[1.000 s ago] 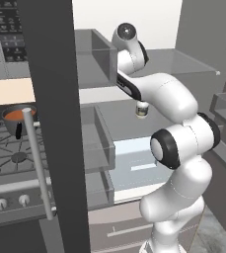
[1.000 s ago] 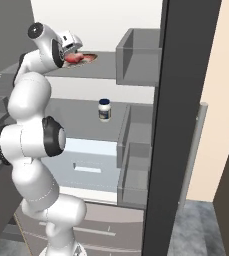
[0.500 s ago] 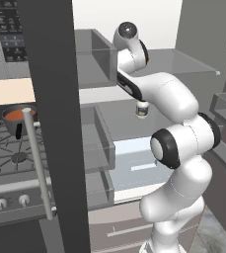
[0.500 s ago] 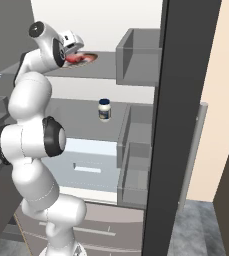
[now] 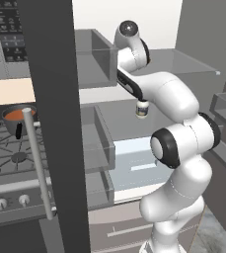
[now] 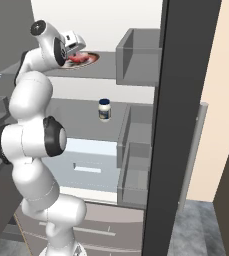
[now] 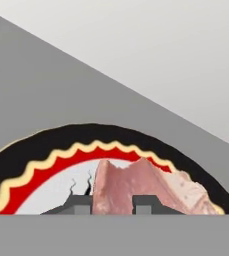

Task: Retrieve the steak from the fridge and place it on the saucepan with marinade on the stove.

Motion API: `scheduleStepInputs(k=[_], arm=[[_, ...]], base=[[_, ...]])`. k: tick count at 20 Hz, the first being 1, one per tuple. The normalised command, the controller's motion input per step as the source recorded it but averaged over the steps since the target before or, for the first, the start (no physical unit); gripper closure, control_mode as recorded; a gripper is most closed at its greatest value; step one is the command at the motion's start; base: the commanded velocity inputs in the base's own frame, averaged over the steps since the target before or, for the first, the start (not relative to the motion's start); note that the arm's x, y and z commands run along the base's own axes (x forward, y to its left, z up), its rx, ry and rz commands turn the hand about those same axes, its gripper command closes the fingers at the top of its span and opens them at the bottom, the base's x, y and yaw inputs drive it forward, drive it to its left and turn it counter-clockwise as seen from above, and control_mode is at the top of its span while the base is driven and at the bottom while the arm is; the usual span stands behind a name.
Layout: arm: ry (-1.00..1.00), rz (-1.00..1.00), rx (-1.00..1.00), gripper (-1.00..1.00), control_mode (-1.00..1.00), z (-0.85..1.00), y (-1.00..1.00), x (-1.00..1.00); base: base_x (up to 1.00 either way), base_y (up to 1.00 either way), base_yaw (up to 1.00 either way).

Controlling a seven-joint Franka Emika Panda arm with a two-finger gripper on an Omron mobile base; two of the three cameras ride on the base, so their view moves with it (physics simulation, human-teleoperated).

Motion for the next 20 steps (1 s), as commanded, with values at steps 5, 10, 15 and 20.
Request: scheduleStepInputs(k=[5,10,15,20], arm=[[0.00,0.00,0.00,1.00,-1.00,0.00,0.00,-0.05],[-0.11,0.00,0.00,1.00,-1.00,0.13,0.00,-0.39],[-0.19,0.00,0.00,1.00,-1.00,0.08,0.00,-0.50],[-0.10,0.00,0.00,1.00,-1.00,0.05,-0.03,-0.78]], base=[[0.00,0.00,0.00],[0.00,0.00,0.00],[0.00,0.00,0.00],[0.00,0.00,0.00]])
